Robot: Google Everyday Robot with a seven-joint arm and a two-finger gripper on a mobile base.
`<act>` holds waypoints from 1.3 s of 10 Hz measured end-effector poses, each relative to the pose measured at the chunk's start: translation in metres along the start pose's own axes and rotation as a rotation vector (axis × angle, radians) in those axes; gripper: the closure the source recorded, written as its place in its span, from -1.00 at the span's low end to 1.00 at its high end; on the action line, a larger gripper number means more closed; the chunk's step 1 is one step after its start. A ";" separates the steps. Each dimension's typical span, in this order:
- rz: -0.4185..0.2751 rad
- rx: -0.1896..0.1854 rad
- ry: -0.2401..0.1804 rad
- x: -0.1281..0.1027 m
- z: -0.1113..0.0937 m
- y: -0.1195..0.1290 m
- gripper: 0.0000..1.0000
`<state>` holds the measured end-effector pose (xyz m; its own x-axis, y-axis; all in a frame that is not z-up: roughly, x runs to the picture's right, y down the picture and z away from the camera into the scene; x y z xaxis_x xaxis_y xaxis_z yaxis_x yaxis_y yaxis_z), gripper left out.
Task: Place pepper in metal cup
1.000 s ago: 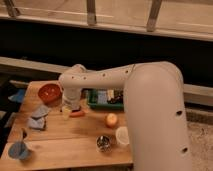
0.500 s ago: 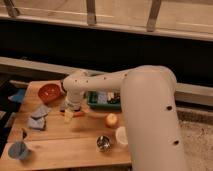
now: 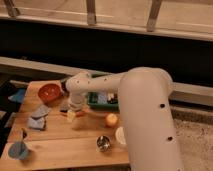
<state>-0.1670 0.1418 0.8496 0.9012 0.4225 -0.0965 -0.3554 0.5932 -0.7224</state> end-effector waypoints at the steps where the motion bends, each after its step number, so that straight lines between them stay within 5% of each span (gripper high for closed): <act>1: 0.003 0.004 0.012 0.002 0.001 -0.004 -0.49; 7: 0.053 -0.001 0.069 0.022 0.011 -0.013 -0.49; 13: 0.029 0.011 0.043 0.006 0.007 -0.015 -0.49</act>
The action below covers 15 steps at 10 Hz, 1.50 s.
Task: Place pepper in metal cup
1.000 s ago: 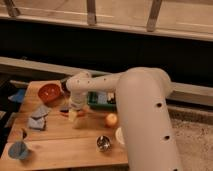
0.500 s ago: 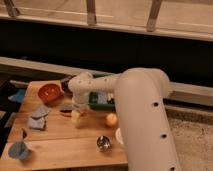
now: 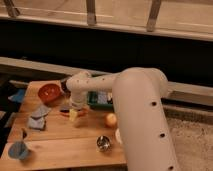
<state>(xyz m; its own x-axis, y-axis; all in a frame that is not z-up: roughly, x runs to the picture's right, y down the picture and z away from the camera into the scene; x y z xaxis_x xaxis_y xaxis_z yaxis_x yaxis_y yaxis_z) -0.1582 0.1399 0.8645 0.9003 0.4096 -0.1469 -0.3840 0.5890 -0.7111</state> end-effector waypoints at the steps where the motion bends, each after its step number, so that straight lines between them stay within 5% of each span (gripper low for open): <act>1: -0.008 -0.002 -0.004 -0.005 0.000 0.001 -0.49; 6: -0.022 -0.042 0.011 -0.009 0.017 0.010 -0.46; 12: -0.050 0.013 0.038 -0.020 0.016 0.018 0.67; 15: -0.056 0.025 0.038 -0.022 0.015 0.019 1.00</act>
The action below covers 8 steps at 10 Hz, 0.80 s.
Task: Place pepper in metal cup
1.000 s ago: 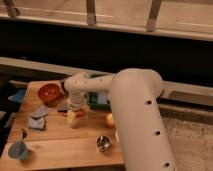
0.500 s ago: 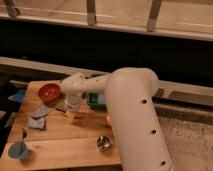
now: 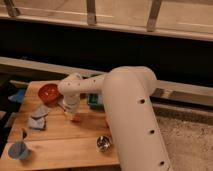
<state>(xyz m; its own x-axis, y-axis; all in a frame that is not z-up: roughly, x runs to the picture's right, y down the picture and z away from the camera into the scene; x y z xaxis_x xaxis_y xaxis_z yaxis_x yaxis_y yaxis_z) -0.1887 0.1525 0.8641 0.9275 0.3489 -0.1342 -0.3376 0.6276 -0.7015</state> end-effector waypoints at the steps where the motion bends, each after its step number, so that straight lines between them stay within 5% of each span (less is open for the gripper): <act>1: 0.000 0.004 -0.003 0.000 -0.002 0.000 1.00; 8: 0.029 0.084 -0.037 0.017 -0.059 -0.003 1.00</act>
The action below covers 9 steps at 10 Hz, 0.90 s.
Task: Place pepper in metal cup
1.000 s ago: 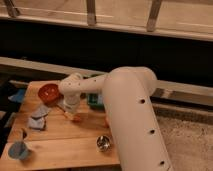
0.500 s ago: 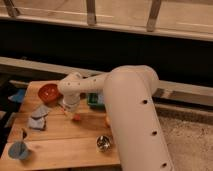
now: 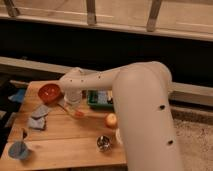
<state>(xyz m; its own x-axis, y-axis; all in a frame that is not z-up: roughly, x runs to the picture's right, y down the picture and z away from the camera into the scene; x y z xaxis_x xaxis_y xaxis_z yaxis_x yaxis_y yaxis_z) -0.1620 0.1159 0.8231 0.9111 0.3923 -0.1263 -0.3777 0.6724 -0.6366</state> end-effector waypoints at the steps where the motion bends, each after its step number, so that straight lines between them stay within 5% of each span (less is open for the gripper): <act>1: 0.023 0.017 0.001 0.012 -0.010 -0.003 1.00; 4: 0.090 0.049 0.004 0.049 -0.032 -0.009 1.00; 9: 0.283 0.022 -0.015 0.125 -0.057 -0.009 1.00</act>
<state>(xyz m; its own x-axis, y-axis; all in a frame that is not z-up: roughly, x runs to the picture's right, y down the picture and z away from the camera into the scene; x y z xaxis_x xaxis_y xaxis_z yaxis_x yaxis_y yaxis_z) -0.0353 0.1229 0.7696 0.7664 0.5756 -0.2851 -0.6203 0.5479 -0.5613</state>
